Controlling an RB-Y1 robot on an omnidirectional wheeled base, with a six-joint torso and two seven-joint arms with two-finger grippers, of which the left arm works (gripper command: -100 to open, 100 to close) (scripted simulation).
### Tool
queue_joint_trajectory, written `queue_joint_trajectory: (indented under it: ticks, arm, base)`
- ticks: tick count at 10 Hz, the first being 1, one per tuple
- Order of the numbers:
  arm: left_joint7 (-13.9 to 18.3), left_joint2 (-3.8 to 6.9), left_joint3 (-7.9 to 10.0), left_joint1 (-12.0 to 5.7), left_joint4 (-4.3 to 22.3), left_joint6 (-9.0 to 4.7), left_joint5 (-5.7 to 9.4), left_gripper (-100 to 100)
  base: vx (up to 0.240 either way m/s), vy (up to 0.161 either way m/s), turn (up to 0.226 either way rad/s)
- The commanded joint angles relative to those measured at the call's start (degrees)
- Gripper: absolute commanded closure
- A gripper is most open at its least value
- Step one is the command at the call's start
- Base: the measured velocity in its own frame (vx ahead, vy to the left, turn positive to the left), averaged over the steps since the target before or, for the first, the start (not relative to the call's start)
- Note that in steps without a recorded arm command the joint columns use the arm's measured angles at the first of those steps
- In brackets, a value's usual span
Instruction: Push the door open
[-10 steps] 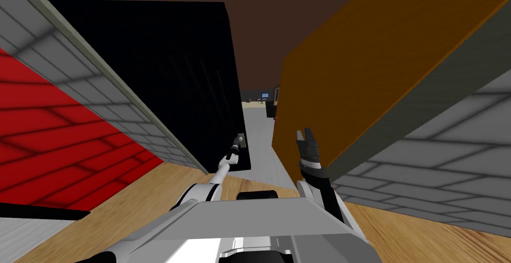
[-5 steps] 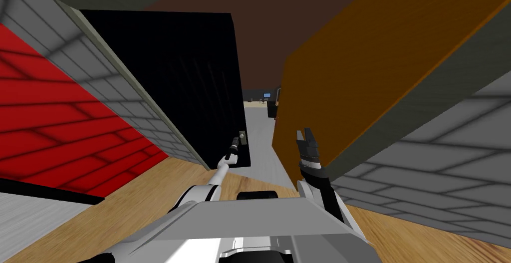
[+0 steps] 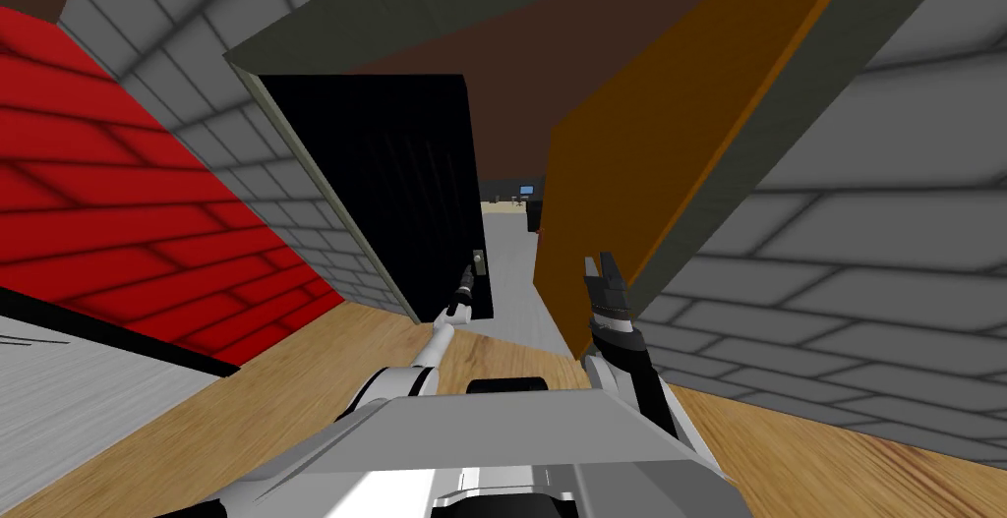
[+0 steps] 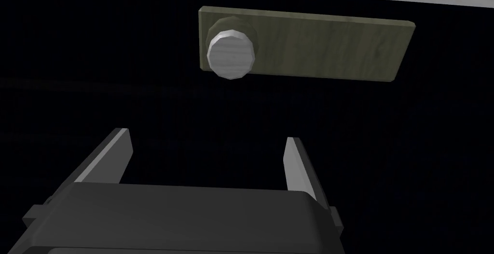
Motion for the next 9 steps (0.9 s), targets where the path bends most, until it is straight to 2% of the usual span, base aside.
queue_joint_trajectory:
  ticks: [1, 2, 5, 9]
  arm:
    - [0.0, 0.0, 0.0, 0.0, 0.0, 0.0, 0.0, -100]
    - [0.0, 0.56, 0.15, 0.13, 0.0, -0.16, 0.04, -100]
    - [-0.1, 0.98, 0.36, 0.23, 0.1, -0.48, 0.09, -100]
    - [-0.2, 0.78, 0.75, 0.4, 0.3, -1.07, 0.19, -100]
  base:
    - [-0.105, -0.021, 0.002]
    - [0.115, -0.019, -0.04]
    - [0.175, -0.001, -0.018]
    - [0.222, 0.001, -0.025]
